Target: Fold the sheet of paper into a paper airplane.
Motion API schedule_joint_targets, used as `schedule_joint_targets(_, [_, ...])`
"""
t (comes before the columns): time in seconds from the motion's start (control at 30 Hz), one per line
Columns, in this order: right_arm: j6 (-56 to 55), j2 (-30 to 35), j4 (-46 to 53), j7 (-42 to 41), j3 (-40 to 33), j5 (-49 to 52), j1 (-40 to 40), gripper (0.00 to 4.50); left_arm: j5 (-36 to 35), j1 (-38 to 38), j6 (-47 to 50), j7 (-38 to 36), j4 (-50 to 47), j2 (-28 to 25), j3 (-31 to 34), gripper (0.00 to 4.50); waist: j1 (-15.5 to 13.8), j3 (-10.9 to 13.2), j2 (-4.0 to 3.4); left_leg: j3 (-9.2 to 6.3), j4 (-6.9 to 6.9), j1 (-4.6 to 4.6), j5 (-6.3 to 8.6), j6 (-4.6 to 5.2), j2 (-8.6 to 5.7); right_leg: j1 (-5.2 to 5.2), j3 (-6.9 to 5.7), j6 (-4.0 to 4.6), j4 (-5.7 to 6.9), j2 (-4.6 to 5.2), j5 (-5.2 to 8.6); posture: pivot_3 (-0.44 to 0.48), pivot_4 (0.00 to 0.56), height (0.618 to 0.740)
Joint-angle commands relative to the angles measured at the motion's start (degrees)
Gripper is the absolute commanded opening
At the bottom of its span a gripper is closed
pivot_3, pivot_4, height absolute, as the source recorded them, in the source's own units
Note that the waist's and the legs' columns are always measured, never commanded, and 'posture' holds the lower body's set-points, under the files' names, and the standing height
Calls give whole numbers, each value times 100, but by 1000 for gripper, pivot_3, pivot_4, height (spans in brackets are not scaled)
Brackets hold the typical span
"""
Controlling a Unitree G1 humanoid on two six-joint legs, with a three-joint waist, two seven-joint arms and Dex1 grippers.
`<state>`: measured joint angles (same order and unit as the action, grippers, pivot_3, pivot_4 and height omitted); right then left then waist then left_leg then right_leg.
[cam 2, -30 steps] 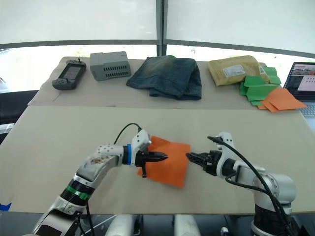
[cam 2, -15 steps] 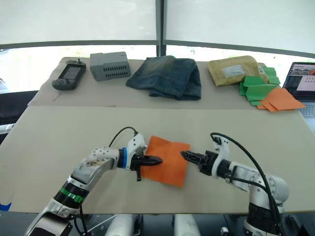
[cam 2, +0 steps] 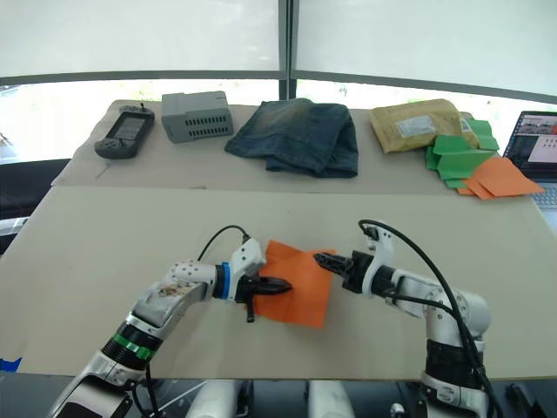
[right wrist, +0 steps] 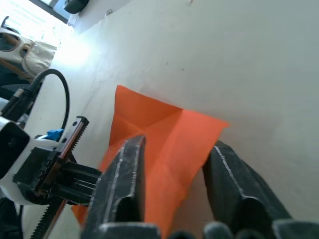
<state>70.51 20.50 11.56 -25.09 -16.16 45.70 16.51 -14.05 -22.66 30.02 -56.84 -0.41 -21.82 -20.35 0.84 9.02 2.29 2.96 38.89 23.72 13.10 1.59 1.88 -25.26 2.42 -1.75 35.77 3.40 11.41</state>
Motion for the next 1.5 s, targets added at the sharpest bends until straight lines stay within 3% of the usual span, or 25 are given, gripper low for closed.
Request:
schedule_joint_targets(0.03, [-620, 228, 413, -157, 263, -284, -131, 377, 52, -37, -64, -2, 31, 3, -35, 0, -3, 0, 0, 0, 0, 0, 0, 0, 0, 0, 0, 0, 0, 0, 0, 0, 150, 722])
schedule_joint_targets(0.07, [-771, 339, 523, -193, 420, -417, -194, 26, 57, -46, -66, -5, 37, 6, -31, 0, -4, 0, 0, 0, 0, 0, 0, 0, -1, 0, -1, 0, 0, 0, 0, 0, 150, 722])
schedule_joint_targets(0.57, [-3067, 1597, 1953, -491, 2776, -2973, -421, 26, -59, -365, 69, 49, 294, 269, 158, 0, -8, 1, 1, 2, 1, 1, 0, 0, -4, -4, -2, 10, -1, -1, 8, 0, 150, 722])
schedule_joint_targets(0.8, [-4820, 2363, 1678, -461, 4027, -5163, -297, 26, -174, -501, 254, 197, 373, 469, 360, 0, -20, 1, 2, 6, 5, 2, 0, 0, -7, -4, -2, 27, -4, 1, 19, 0, 150, 722])
schedule_joint_targets(1.07, [-6308, 2033, 1184, 43, 3936, -5977, -932, 26, -216, -568, 270, 247, 505, 267, 600, 0, -28, 2, 3, 6, 2, 2, 0, 0, -6, -4, -6, 3, -2, -1, 5, 0, 150, 722])
schedule_joint_targets(1.5, [-6667, 1716, 1017, -179, 3386, -5874, -1370, 26, -148, -431, 217, 272, 447, 331, 342, 0, -25, 2, 4, 9, 10, -2, 0, 0, -6, 1, -1, 22, 3, 0, 15, 0, 150, 722])
